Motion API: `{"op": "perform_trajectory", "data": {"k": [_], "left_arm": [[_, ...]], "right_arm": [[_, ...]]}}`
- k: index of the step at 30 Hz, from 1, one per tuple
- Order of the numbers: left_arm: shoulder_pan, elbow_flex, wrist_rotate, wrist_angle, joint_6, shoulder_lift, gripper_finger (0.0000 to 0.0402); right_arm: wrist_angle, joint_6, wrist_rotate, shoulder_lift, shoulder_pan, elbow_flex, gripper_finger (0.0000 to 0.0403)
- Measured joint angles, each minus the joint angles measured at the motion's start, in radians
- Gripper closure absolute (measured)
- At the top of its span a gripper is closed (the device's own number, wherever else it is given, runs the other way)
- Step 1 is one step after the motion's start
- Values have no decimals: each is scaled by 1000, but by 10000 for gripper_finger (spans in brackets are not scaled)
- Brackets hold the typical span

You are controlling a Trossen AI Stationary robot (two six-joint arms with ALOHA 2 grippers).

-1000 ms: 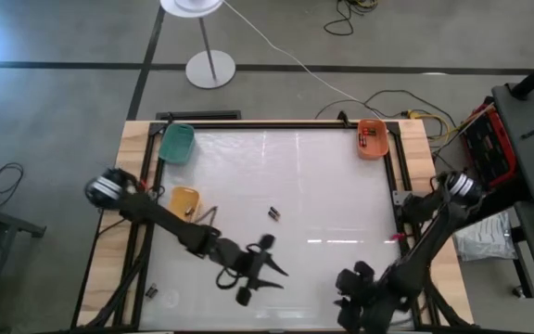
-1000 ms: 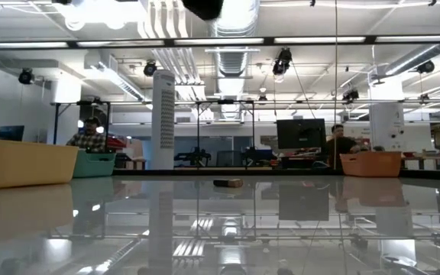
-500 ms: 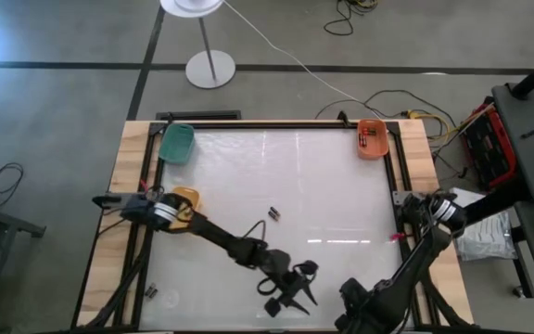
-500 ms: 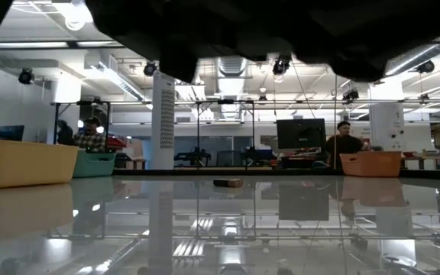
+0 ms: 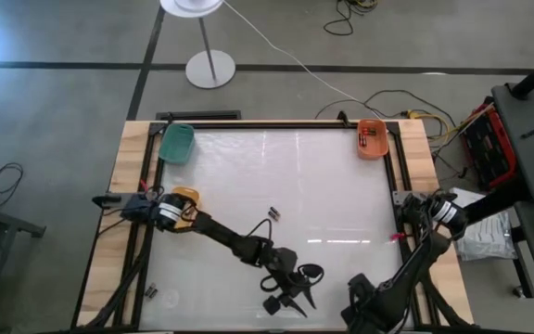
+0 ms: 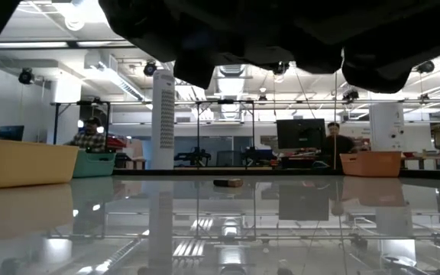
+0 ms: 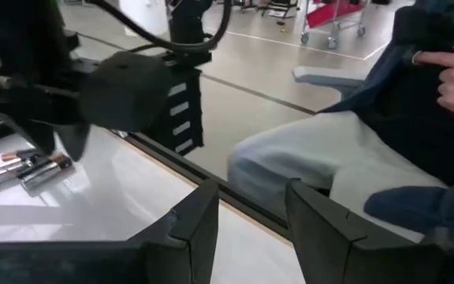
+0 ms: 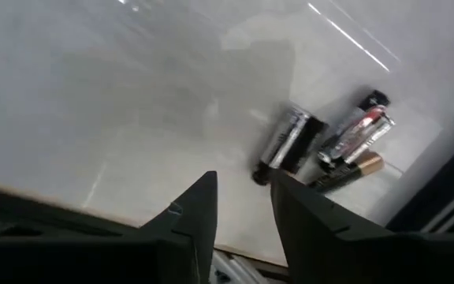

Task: Sort batteries
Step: Put the silver battery into the yellow bin

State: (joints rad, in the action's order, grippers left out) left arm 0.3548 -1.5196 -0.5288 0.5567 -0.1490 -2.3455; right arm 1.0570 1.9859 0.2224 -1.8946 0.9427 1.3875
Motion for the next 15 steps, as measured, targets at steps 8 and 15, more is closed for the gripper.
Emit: {"op": "perform_trajectory", "data": {"k": [8, 15], "left_arm": [[1, 2, -13, -23, -20, -2, 274], [2, 2, -12, -19, -14, -2, 274]], "right_arm": [[-17, 20, 21, 0, 0, -25, 284], [-59, 30, 21, 0, 0, -78, 278]]}}
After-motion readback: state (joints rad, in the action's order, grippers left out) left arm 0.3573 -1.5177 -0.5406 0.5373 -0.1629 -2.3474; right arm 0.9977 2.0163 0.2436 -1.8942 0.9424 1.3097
